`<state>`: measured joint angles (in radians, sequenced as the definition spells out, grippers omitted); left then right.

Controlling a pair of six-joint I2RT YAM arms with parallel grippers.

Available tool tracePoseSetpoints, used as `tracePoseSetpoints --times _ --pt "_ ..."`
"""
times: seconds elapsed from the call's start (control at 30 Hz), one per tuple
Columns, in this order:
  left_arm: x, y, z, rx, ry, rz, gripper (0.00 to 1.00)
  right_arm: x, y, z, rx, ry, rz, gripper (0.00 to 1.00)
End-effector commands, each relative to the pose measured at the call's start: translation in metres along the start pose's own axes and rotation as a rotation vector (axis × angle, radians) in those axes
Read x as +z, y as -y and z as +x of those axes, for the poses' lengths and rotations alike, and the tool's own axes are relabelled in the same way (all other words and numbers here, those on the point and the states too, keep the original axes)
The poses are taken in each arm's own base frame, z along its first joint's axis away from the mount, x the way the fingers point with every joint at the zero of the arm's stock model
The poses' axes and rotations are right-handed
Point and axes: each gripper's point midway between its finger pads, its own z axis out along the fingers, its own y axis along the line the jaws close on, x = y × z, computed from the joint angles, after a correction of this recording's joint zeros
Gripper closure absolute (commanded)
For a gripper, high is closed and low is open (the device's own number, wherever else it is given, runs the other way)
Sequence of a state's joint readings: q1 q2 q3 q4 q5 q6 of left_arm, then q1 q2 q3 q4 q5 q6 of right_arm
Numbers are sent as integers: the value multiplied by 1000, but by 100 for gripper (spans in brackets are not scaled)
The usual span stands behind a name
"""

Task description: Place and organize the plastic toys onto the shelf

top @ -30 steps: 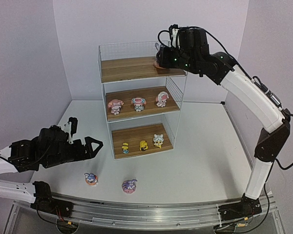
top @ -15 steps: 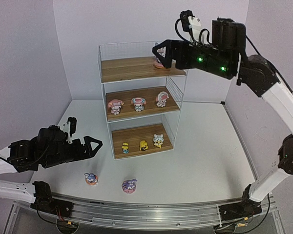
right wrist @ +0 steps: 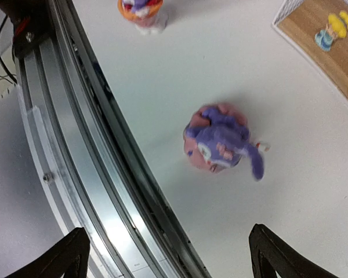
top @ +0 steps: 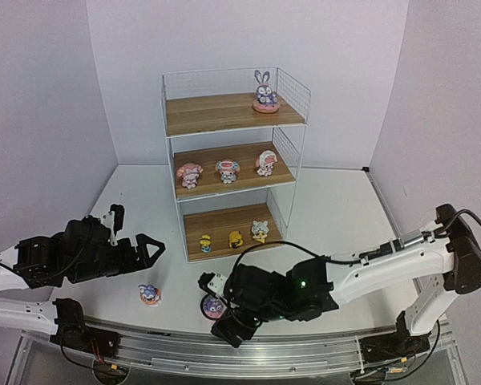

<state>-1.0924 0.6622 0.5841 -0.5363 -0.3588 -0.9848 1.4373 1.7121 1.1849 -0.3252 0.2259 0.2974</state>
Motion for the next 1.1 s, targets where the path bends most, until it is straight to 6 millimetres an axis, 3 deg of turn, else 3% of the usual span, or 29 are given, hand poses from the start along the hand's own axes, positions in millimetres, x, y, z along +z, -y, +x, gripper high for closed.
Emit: tracePoseSetpoints --times 0.0,0.07,0.27,0.5,0.6,0.83,1.07 --pt "-5 5 -1 -31 1 41 0 -6 -5 -36 193 257 -33 8" --pt "-5 7 -2 -31 0 40 0 4 7 -26 275 301 -6 8" --pt "-2 9 -3 -33 0 35 0 45 14 -13 437 348 31 11" --pt "3 10 1 -47 -13 35 0 67 29 -10 594 437 133 18" --pt "4 9 4 -57 -17 38 0 74 35 -7 618 453 179 20" --pt "2 3 7 -83 -10 58 0 79 28 -15 618 472 194 23" --pt "-1 0 6 -93 -2 50 0 81 42 -6 685 463 304 32"
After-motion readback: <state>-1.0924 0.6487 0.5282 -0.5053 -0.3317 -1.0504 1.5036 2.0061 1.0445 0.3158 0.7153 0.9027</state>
